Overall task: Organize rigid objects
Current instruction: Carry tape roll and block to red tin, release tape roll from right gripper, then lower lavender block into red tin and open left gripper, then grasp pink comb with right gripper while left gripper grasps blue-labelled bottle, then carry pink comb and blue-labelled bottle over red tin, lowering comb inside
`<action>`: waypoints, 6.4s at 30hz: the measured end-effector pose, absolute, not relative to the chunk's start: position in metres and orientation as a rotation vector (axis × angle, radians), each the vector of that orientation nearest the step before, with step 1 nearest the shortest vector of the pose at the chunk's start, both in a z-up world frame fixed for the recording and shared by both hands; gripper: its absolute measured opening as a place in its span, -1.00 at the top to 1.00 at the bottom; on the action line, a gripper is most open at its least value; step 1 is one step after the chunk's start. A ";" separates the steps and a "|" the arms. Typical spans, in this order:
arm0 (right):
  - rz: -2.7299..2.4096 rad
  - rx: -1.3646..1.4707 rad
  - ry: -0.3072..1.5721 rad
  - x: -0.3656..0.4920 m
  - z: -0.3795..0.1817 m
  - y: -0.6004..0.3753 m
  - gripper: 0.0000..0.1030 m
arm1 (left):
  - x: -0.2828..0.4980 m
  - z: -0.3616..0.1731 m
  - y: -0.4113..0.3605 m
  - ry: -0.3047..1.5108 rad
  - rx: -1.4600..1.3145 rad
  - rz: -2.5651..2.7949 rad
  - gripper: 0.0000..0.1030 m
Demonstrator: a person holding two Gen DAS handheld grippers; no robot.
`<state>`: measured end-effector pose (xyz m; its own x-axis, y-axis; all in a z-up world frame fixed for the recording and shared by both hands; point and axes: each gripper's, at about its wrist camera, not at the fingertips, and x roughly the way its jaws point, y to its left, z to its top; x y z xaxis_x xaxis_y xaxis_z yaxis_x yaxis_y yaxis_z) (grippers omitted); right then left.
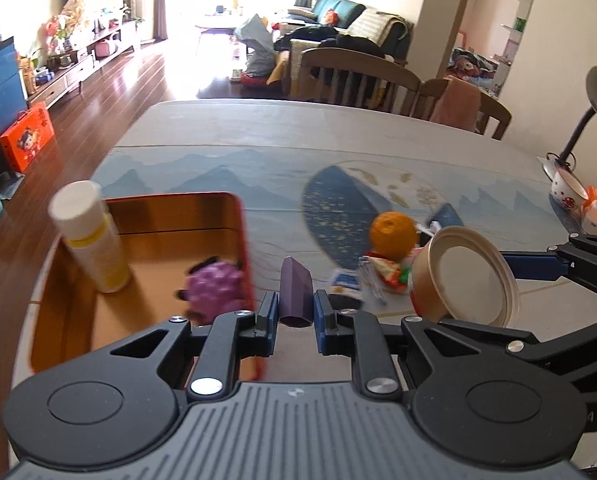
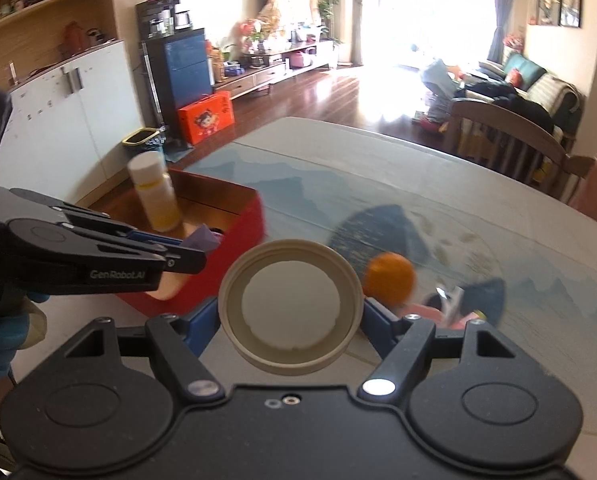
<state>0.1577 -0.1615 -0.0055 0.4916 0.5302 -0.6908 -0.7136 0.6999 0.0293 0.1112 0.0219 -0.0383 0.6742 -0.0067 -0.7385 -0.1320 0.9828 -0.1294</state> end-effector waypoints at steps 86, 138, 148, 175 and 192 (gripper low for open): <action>0.756 -0.185 0.704 0.147 -0.005 -0.109 -0.84 | 0.099 -0.037 0.102 0.846 -0.122 0.054 -0.34; 0.935 -0.625 0.750 0.273 -0.084 -0.212 -0.51 | 0.199 -0.125 -0.057 0.943 -0.105 0.140 -0.63; 0.980 -0.712 0.754 0.284 -0.099 -0.192 -0.25 | 0.203 -0.130 -0.051 0.943 -0.101 0.139 -0.29; 0.868 -0.508 0.711 0.249 -0.062 -0.218 0.12 | 0.186 -0.107 -0.058 0.929 -0.103 0.108 0.27; 0.893 -0.431 0.658 0.193 -0.020 -0.198 0.12 | 0.142 -0.058 -0.031 0.873 -0.142 0.131 0.26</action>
<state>0.1932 -0.1980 -0.0198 0.4543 0.5705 -0.6841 -0.8223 0.5640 -0.0758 0.1417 -0.0310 -0.0582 0.6353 0.0558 -0.7702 -0.1721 0.9825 -0.0708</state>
